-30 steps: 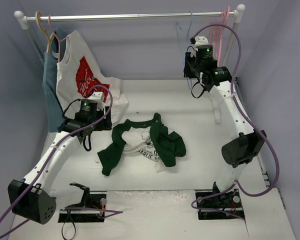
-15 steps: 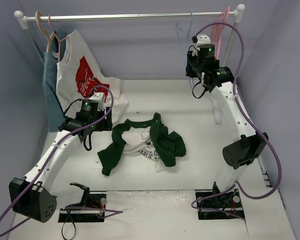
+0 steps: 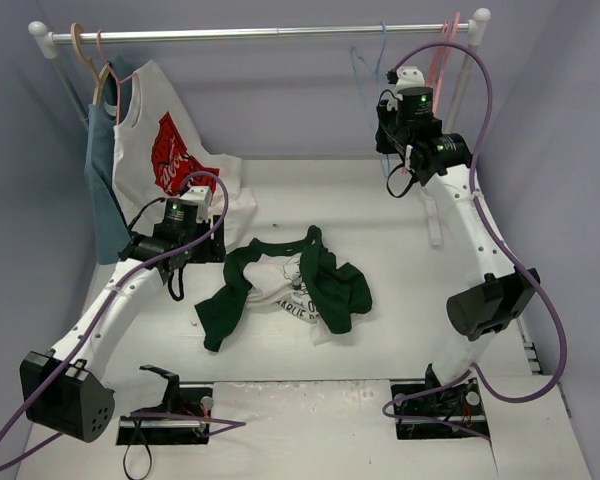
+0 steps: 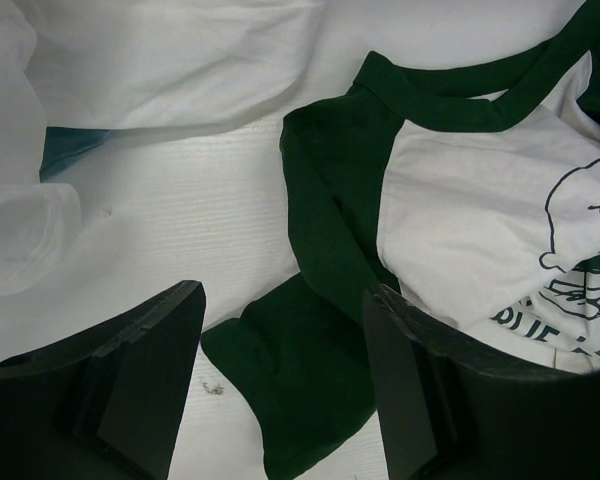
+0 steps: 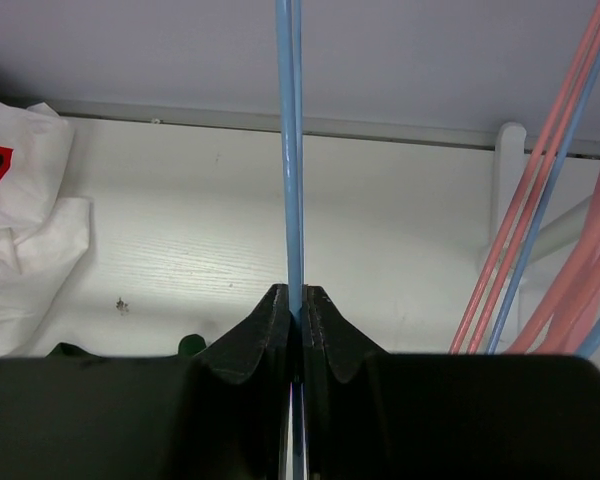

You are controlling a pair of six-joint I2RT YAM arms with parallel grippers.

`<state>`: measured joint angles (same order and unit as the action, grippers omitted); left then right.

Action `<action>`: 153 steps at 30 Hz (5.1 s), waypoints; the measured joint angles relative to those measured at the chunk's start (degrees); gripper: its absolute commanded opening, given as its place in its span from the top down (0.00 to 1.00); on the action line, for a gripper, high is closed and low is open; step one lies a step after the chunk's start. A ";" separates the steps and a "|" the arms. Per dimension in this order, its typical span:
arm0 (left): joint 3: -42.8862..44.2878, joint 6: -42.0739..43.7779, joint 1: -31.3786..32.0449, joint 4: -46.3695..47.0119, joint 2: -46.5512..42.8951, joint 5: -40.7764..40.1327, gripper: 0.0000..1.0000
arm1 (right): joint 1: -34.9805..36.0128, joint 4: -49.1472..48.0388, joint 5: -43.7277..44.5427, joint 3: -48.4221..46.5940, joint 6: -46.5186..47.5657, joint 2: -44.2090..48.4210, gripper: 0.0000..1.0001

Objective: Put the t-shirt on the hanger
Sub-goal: Grab a hanger with the right arm, then place tshirt on hanger

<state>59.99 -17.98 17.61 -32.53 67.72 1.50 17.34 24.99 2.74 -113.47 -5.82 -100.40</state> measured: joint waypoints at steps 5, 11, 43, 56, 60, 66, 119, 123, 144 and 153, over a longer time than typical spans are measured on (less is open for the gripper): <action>0.00 0.00 0.00 -0.17 0.11 0.00 0.36 | 0.28 0.66 -0.07 -0.90 0.28 0.02 1.00; 0.00 0.00 0.00 -0.20 0.11 0.00 0.36 | 2.10 -0.04 -0.81 -1.18 2.56 1.57 1.00; 3.87 -21.29 13.90 10.97 23.08 -4.94 0.47 | 15.43 2.36 -7.30 49.16 -1.68 47.28 1.00; -10.60 -26.40 25.75 10.43 11.72 -8.90 1.00 | 15.43 3.15 -7.74 49.37 -1.53 49.59 1.00; -19.76 -29.64 31.78 9.90 3.32 -8.90 1.00 | 15.43 3.30 -7.74 49.37 -1.40 50.66 1.00; -25.79 -33.05 34.05 3.52 1.77 -11.21 0.67 | 15.43 3.61 -7.72 49.37 -0.61 51.45 1.00; 31.93 0.81 10.27 0.63 21.66 -3.17 1.00 | 15.43 3.56 -8.15 52.09 0.04 53.33 1.00; 9.40 2.43 15.82 9.11 -2.99 0.02 0.95 | 15.43 3.56 -8.17 52.11 0.04 54.64 1.00; -6.21 -29.92 14.51 -0.79 -4.98 -11.56 0.39 | 15.43 3.56 -9.22 52.11 0.00 53.05 1.00; -5.53 -37.11 12.59 -1.51 5.92 -10.10 0.39 | 15.43 3.52 -9.25 52.35 0.00 53.20 1.00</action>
<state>54.46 -55.09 30.20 -34.04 73.65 -8.60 32.77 28.51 -6.50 -61.12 -5.82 -47.20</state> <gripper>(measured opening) 0.614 0.080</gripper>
